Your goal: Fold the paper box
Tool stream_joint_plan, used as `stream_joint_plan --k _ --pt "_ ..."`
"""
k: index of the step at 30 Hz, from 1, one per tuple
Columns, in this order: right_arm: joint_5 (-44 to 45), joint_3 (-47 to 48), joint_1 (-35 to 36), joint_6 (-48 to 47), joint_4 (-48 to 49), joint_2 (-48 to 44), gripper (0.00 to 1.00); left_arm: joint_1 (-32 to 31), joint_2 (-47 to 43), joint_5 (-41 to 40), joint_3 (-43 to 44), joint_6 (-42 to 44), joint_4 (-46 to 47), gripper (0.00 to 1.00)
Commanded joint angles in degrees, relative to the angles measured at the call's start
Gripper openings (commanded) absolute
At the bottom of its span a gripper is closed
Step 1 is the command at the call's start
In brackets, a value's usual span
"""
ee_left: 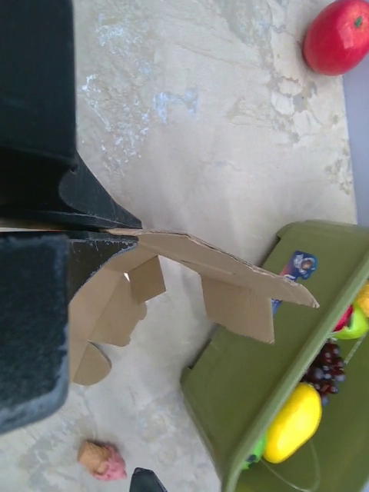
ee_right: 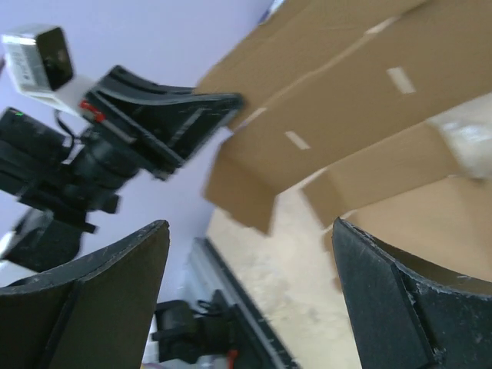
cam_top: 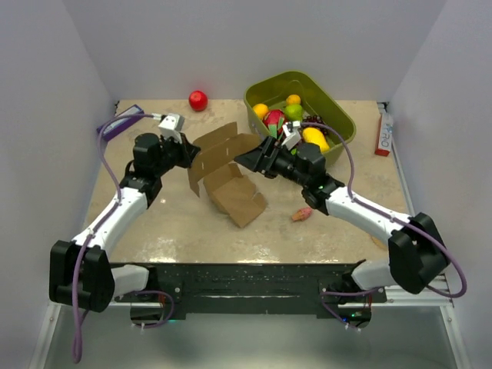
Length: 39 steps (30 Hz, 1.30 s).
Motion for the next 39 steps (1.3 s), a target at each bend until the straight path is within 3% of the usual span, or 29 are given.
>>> stream_joint_plan --k 1,10,24,35,39 --pt "-2.97 1.22 1.93 13.14 15.03 5.27 0.91 -3.73 -2.03 -7.2 -1.98 6.22 2.27 0.0" --pt "-3.77 3.06 1.84 25.81 26.56 17.84 0.9 -10.32 -3.88 -12.12 -5.14 15.16 3.06 0.0" --pt "3.17 3.77 1.84 31.97 26.57 23.83 0.88 -16.39 -6.34 -11.33 -9.1 26.7 3.94 0.0" --pt "6.16 3.15 1.76 30.83 22.61 24.62 0.85 -22.1 -7.48 -18.36 -10.94 32.42 3.68 0.0" --pt "6.87 2.45 1.67 30.56 22.17 25.14 0.78 -24.82 -7.75 -21.42 -12.26 34.78 4.21 0.0"
